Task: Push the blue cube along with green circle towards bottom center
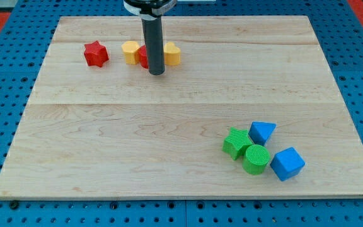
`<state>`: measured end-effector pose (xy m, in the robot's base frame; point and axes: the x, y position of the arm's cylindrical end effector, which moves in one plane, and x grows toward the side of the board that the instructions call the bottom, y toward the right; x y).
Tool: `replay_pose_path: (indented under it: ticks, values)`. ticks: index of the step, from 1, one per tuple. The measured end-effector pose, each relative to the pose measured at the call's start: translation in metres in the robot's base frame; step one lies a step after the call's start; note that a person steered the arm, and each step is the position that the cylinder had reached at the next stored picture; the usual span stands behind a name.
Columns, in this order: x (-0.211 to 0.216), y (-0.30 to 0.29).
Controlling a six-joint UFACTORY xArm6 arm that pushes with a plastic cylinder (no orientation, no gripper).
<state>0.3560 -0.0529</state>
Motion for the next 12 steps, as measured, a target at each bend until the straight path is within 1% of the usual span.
replay_pose_path:
  ticks: [1,2,3,4,6,8,10,12]
  values:
    - [-0.020,0.000]
    - [-0.014,0.009]
    - [0.022,-0.036]
    - [0.022,-0.048]
    - [0.022,-0.046]
    - [0.043,-0.055]
    - [0.049,-0.076]
    - [0.049,-0.080]
